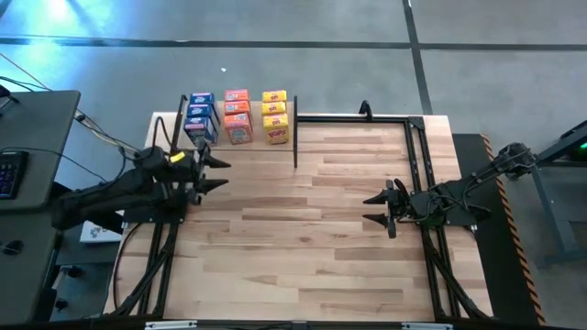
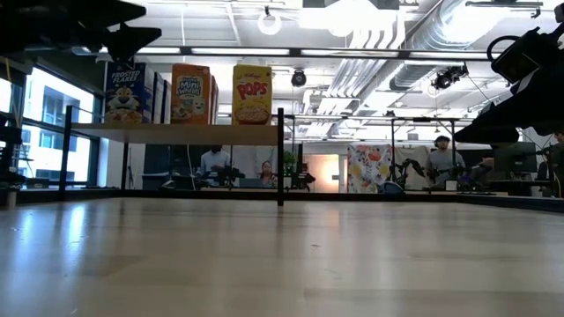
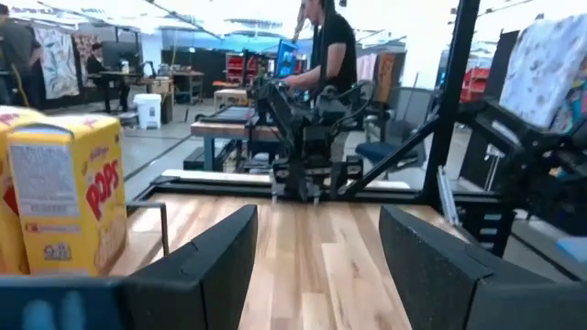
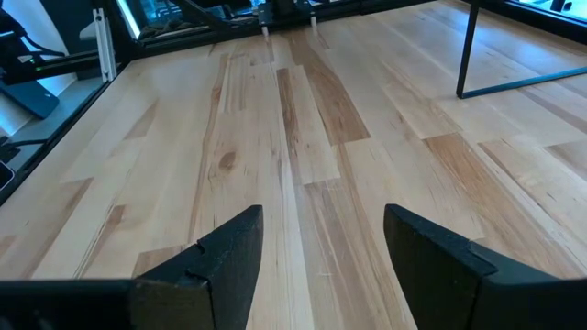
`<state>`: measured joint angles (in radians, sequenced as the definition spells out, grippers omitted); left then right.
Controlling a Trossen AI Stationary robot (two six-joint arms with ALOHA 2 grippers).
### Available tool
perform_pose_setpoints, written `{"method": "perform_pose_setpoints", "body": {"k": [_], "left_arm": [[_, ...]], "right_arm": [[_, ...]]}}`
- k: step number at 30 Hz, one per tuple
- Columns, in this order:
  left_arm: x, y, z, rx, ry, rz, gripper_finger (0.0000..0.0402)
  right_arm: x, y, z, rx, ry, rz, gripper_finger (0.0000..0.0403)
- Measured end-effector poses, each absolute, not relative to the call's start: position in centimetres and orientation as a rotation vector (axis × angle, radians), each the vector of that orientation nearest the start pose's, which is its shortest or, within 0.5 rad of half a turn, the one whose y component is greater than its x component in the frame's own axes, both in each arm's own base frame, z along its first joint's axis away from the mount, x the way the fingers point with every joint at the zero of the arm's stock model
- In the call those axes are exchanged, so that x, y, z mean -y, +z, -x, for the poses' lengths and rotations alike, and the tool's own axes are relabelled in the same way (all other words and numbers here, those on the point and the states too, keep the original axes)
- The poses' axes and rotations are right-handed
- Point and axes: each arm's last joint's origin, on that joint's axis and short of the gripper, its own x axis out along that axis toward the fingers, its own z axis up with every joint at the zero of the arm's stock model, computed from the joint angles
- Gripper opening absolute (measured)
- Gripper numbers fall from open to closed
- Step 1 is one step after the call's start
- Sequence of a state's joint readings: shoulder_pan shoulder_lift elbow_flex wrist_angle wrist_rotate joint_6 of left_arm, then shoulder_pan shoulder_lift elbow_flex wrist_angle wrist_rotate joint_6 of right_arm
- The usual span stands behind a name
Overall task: Stack cereal on shelf
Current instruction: Return to Home Position
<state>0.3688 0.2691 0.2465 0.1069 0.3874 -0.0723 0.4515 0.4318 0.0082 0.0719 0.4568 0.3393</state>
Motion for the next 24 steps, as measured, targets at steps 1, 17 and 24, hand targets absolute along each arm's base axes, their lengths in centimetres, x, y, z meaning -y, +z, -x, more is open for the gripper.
{"method": "perform_pose_setpoints", "body": {"k": [1, 17, 24], "left_arm": [[-2.7, 23.3, -10.4, 0.07, -0.017, 0.039, 0.0221], [-0.1, 18.3, -11.4, -0.002, 0.02, 0.01, 0.0221], [0.4, 16.7, -11.4, -0.024, 0.038, 0.001, 0.0221]], "right_arm": [[-3.9, 13.6, -11.0, -0.311, -0.059, -0.182, 0.022], [-3.9, 13.6, -11.0, -0.311, -0.059, -0.182, 0.022], [-3.9, 13.6, -11.0, -0.311, -0.058, -0.182, 0.022]]}}
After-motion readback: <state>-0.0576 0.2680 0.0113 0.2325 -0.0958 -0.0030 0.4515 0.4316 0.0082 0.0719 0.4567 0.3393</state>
